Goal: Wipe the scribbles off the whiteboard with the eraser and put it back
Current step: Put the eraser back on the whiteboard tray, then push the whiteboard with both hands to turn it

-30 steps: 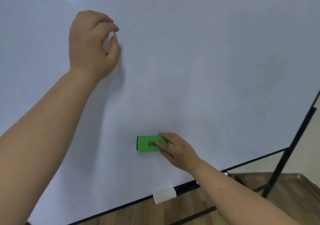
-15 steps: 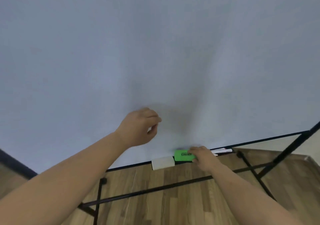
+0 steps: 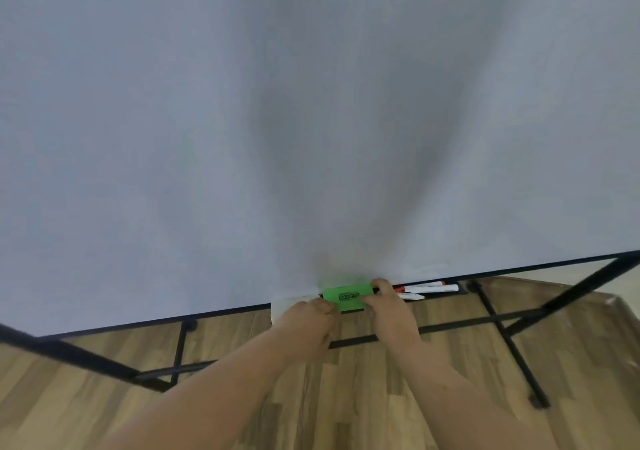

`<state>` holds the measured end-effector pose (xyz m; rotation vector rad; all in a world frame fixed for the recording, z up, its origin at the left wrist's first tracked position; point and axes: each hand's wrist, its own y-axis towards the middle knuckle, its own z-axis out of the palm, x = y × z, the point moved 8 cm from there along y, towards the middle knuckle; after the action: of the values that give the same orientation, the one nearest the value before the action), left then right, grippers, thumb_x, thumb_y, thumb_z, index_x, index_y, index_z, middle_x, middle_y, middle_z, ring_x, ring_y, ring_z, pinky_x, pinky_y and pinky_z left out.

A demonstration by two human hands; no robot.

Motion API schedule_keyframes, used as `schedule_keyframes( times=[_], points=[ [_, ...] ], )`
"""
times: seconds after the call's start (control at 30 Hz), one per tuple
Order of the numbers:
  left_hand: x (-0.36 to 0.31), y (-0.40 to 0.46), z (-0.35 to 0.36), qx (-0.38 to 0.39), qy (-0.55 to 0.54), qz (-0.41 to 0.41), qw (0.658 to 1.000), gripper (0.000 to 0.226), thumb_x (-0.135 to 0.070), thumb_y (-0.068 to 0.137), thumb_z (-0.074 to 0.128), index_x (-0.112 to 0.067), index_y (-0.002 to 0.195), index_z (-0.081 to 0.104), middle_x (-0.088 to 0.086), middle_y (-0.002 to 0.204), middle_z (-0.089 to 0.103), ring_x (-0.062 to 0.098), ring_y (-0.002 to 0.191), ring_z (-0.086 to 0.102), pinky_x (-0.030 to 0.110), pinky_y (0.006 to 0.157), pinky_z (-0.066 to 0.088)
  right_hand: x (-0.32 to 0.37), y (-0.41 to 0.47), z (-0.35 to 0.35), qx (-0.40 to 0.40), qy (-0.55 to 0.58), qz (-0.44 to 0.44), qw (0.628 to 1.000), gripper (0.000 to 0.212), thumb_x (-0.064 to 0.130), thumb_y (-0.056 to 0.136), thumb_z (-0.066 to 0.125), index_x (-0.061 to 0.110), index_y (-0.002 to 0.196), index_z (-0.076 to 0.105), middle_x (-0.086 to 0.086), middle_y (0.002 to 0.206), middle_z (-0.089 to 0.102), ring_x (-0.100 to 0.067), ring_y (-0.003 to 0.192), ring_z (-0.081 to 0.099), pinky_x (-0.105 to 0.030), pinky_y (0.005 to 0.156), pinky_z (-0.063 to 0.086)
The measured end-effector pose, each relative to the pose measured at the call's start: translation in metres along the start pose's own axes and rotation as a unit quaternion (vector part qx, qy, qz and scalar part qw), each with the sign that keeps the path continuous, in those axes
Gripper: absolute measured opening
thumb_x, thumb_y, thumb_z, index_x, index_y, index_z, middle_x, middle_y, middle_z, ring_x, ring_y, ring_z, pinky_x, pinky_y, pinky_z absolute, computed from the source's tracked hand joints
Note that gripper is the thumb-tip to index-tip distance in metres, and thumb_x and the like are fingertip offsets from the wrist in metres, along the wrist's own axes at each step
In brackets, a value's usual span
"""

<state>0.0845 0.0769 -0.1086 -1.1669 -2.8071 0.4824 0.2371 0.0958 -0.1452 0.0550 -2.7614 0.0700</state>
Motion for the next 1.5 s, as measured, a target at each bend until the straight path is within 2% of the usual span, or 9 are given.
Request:
schedule_keyframes(
  times=[0.13, 0.33, 0.53, 0.67, 0.77, 0.97, 1.07, 1.23, 1.5],
  points=[
    [-0.010, 0.009, 0.012, 0.001, 0.016, -0.034, 0.999, 0.054, -0.024, 0.093, 0.050, -0.008, 0.145, 0.044, 0.009, 0.162, 0.022, 0.026, 0.147, 0.021, 0.043, 0.109, 0.036, -0.002, -0.009, 0.004, -0.050, -0.015, -0.004, 0.999, 0.024, 0.006, 0.092, 0.056, 0.012, 0.112, 0.067, -0.001, 0.135, 0.052, -0.021, 0.100, 0.060, -0.032, 0.076, 0.052],
    [-0.010, -0.001, -0.014, -0.032, 0.001, -0.069, 0.997, 0.049, -0.024, 0.097, 0.045, -0.011, 0.145, 0.044, 0.010, 0.161, 0.026, 0.027, 0.148, 0.022, 0.043, 0.113, 0.032, 0.029, -0.013, -0.032, -0.092, -0.050, -0.051, 0.993, 0.034, 0.013, 0.065, 0.085, 0.020, 0.097, 0.076, -0.006, 0.111, 0.067, -0.030, 0.104, 0.062, -0.043, 0.081, 0.054],
    [0.040, -0.095, -0.094, -0.284, -0.026, -0.152, 0.946, 0.056, -0.027, 0.088, 0.062, -0.015, 0.141, 0.052, 0.009, 0.150, 0.046, 0.028, 0.140, 0.041, 0.039, 0.105, 0.045, 0.152, -0.019, -0.119, -0.237, 0.034, -0.195, 0.951, 0.038, 0.037, 0.096, 0.050, 0.011, 0.117, 0.070, -0.009, 0.123, 0.061, -0.027, 0.119, 0.052, -0.041, 0.099, 0.052],
    [0.094, -0.199, -0.161, -0.427, -0.015, -0.225, 0.875, 0.059, -0.021, 0.088, 0.058, -0.017, 0.146, 0.046, 0.013, 0.155, 0.038, 0.031, 0.145, 0.030, 0.037, 0.109, 0.033, 0.246, -0.032, -0.178, -0.330, 0.070, -0.299, 0.892, 0.027, 0.020, 0.093, 0.060, 0.007, 0.114, 0.070, -0.017, 0.130, 0.056, -0.036, 0.127, 0.049, -0.046, 0.106, 0.046],
    [0.139, -0.282, -0.190, -0.506, 0.012, -0.316, 0.802, 0.053, -0.020, 0.085, 0.063, -0.012, 0.137, 0.056, 0.017, 0.146, 0.047, 0.036, 0.135, 0.041, 0.042, 0.104, 0.039, 0.304, -0.040, -0.203, -0.366, 0.093, -0.332, 0.864, 0.026, 0.019, 0.094, 0.058, 0.008, 0.114, 0.070, -0.018, 0.131, 0.054, -0.038, 0.130, 0.046, -0.045, 0.108, 0.044],
    [0.237, -0.442, -0.190, -0.635, -0.149, -0.503, 0.566, 0.060, -0.022, 0.092, 0.062, -0.010, 0.145, 0.039, 0.011, 0.148, 0.038, 0.028, 0.138, 0.033, 0.048, 0.112, 0.036, 0.376, -0.047, -0.219, -0.387, 0.085, -0.317, 0.862, 0.041, 0.023, 0.096, 0.061, 0.011, 0.135, 0.056, -0.023, 0.153, 0.036, -0.040, 0.148, 0.022, -0.049, 0.116, 0.031],
    [0.285, -0.489, -0.195, -0.637, -0.204, -0.544, 0.507, 0.074, -0.032, 0.097, 0.057, -0.012, 0.155, 0.017, 0.011, 0.159, 0.023, 0.028, 0.147, 0.020, 0.046, 0.119, 0.023, 0.399, -0.040, -0.223, -0.374, 0.070, -0.278, 0.882, 0.061, 0.028, 0.091, 0.066, 0.014, 0.146, 0.042, -0.026, 0.159, 0.021, -0.043, 0.150, 0.010, -0.061, 0.114, 0.031],
    [0.353, -0.490, -0.200, -0.588, -0.339, -0.469, 0.565, 0.099, -0.069, 0.090, 0.046, -0.016, 0.157, -0.005, 0.013, 0.163, 0.013, 0.030, 0.149, 0.016, 0.048, 0.120, 0.020, 0.410, -0.017, -0.227, -0.348, 0.029, -0.169, 0.922, 0.087, 0.040, 0.088, 0.069, 0.020, 0.155, 0.018, -0.028, 0.162, 0.001, -0.045, 0.150, -0.003, -0.068, 0.110, 0.026],
    [0.379, -0.479, -0.219, -0.564, -0.340, -0.464, 0.593, 0.157, -0.061, 0.047, 0.090, -0.018, 0.153, -0.017, 0.022, 0.156, 0.022, 0.037, 0.144, 0.025, 0.052, 0.116, 0.026, 0.416, -0.004, -0.223, -0.352, 0.003, -0.135, 0.926, 0.103, 0.035, 0.078, 0.082, 0.023, 0.156, 0.015, -0.031, 0.160, -0.009, -0.050, 0.148, -0.006, -0.070, 0.104, 0.037]
  ],
)
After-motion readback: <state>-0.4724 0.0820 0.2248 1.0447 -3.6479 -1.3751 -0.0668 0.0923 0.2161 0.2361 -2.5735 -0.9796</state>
